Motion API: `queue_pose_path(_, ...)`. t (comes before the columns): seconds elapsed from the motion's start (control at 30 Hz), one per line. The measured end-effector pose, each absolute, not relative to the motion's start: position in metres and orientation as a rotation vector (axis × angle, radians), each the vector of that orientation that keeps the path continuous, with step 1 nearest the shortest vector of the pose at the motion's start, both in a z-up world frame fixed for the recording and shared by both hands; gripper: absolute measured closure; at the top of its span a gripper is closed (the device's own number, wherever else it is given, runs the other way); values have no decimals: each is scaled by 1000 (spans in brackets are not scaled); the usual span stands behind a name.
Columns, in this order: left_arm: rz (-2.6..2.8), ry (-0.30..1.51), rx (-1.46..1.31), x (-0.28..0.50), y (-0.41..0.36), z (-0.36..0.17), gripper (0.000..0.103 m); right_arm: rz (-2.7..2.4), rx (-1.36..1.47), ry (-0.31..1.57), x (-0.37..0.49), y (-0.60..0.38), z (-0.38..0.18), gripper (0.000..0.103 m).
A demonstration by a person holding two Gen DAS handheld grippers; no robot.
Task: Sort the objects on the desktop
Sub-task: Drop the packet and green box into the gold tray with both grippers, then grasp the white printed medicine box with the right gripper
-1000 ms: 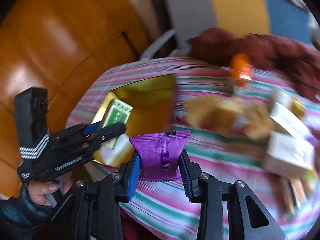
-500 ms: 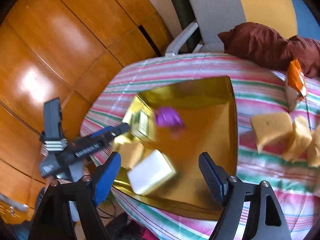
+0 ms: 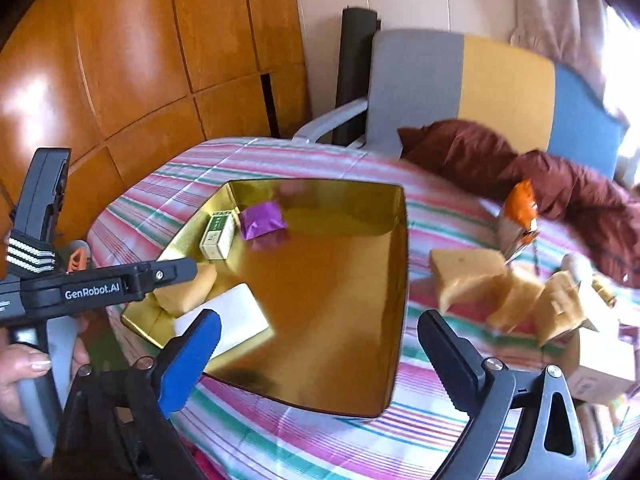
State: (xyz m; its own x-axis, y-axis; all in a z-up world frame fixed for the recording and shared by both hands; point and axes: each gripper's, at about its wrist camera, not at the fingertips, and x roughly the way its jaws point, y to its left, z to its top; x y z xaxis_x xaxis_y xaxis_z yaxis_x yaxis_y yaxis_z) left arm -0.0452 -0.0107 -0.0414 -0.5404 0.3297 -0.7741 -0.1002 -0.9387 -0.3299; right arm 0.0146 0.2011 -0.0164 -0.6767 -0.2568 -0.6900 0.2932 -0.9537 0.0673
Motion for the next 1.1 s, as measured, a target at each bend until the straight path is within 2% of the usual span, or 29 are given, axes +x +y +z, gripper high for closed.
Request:
queue_pose_path(0.17,2507,-332,-1321,-36,-3,-39,34,-2669,1086,54,16,215,-21,3)
queue_pose_path(0.23,2487,-324,-1311,-33,0,-38,33,-2641,1108,5,16,224,-25,7)
queue_pose_path(0.3,2472,-314,-1306,-30,4,-36,33,-2636,1143,-33,17,230,-29,19)
queue_pose_path(0.43,2445,-290,-1307,-25,11,-35,32,-2634,1225,-103,17,251,-43,25)
queue_pose_path(0.53,2430,-257,-1305,-21,19,-34,32,-2643,1253,-126,21,267,-49,27)
queue_pose_path(0.67,2392,-222,-1298,-16,30,-31,32,-2641,1289,-149,25,290,-53,26)
queue_pose_path(0.73,2375,-201,-1288,-14,35,-29,31,-2651,1311,-123,27,304,-51,23)
queue_pose_path(0.8,2357,-187,-1280,-11,40,-28,31,-2670,1318,-101,29,318,-47,14)
queue_pose_path(0.9,2335,-165,-1273,-8,47,-26,30,-2715,1320,-111,31,350,-35,9)
queue_pose_path(1.1,2293,-146,-1279,-4,60,-28,30,-2882,1328,-232,22,433,-11,1)
